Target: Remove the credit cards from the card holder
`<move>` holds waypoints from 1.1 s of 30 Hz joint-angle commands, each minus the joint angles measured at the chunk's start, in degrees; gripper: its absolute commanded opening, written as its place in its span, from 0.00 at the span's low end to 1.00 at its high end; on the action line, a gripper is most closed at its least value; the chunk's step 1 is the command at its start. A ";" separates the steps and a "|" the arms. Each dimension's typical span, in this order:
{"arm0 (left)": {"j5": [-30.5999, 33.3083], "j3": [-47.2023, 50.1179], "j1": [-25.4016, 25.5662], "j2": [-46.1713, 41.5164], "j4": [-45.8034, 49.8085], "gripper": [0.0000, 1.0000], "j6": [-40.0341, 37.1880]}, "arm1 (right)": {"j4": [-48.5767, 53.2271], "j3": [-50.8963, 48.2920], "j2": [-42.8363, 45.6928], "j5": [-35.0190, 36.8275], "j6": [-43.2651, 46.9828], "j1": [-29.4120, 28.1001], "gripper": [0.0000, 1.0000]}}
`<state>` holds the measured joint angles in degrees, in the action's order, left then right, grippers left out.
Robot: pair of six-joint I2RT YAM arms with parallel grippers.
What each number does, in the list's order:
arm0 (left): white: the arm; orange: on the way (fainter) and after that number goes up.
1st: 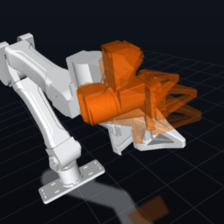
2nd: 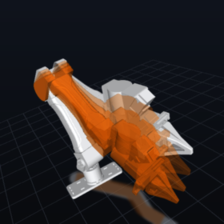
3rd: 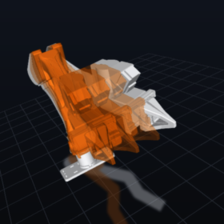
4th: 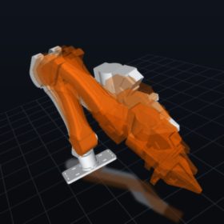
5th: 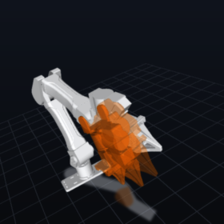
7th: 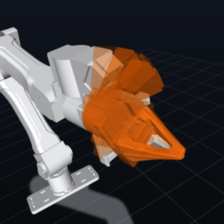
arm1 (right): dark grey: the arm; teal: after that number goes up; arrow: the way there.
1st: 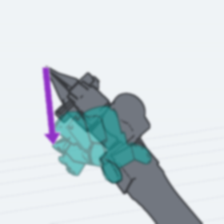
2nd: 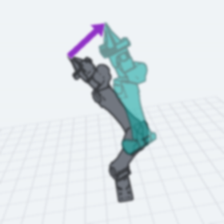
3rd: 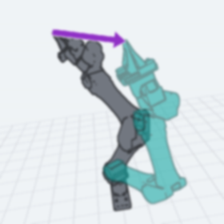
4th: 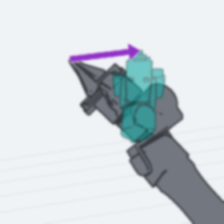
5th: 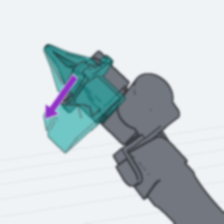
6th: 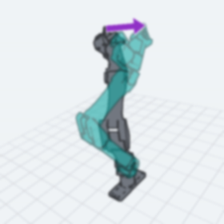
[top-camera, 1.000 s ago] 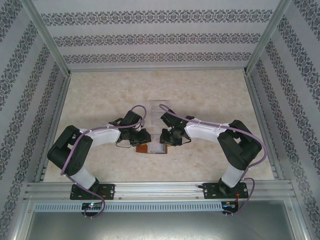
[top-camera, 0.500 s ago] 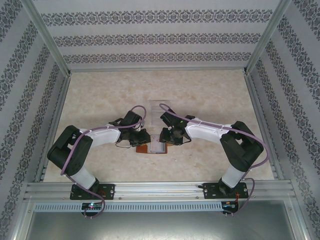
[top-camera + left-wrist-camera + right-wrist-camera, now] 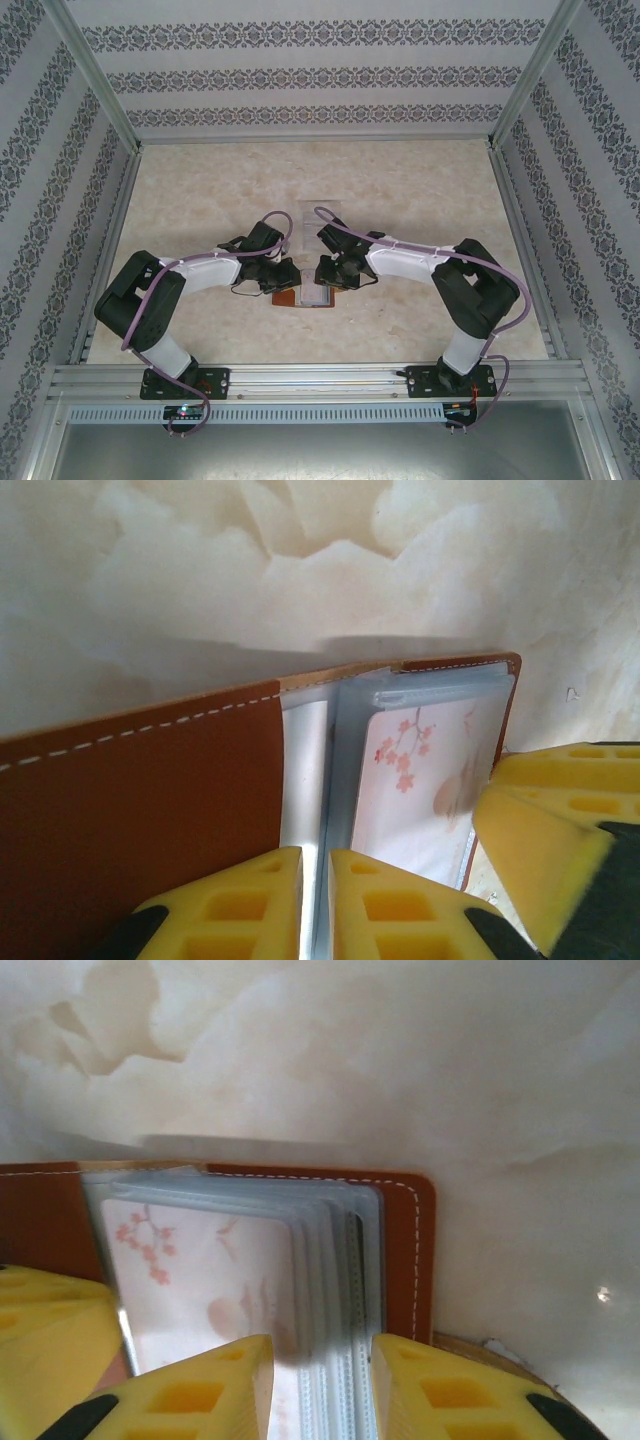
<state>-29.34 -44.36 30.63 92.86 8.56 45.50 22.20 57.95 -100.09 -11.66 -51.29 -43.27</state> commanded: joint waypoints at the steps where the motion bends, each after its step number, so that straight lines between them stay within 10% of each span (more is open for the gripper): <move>1: 0.76 -0.45 -0.39 -1.00 1.44 0.15 -0.23 | -0.27 -0.64 -1.15 -0.24 -0.74 0.04 0.31; 33: 0.52 -1.22 -0.38 2.85 3.79 0.24 -1.82 | 0.40 -1.17 -1.18 -0.25 -0.74 0.19 0.28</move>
<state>-30.24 -44.66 30.63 94.45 8.56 45.28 22.00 57.84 -100.66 -11.66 -51.29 -43.24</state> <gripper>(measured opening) 0.244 0.285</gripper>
